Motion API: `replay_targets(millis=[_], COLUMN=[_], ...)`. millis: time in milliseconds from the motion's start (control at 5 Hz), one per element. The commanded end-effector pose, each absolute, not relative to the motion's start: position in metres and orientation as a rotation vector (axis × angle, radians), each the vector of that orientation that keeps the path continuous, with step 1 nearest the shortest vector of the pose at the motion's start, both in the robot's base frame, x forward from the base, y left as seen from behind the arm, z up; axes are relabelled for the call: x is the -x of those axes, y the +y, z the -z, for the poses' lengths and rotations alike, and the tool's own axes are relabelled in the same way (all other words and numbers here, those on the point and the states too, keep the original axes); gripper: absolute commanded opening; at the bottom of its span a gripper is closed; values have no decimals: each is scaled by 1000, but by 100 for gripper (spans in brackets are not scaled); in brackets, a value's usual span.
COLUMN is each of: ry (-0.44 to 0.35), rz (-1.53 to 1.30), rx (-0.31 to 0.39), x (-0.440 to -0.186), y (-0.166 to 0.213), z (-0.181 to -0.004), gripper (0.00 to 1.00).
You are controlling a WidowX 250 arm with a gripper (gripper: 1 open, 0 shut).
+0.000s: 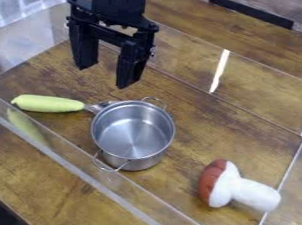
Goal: Put the mushroom in the silver pot
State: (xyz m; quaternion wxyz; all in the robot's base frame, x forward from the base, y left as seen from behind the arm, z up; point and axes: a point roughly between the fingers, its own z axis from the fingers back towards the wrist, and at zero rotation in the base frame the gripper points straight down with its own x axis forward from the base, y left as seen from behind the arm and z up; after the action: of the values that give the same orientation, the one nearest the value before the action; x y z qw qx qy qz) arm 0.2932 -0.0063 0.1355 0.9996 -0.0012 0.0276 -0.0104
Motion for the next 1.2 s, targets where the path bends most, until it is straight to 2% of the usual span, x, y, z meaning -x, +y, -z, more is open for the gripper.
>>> replay_targets(millis=[0,400,800,1000], ry=[85,85,25,5], rz=[27,242,538,661], rx=[5,0,-21,-20], x=[-291,-300,-305,-311], y=[-9,-49,-128,-151], z=[-123,-109,-99,-89], gripper=[100,100,100,100])
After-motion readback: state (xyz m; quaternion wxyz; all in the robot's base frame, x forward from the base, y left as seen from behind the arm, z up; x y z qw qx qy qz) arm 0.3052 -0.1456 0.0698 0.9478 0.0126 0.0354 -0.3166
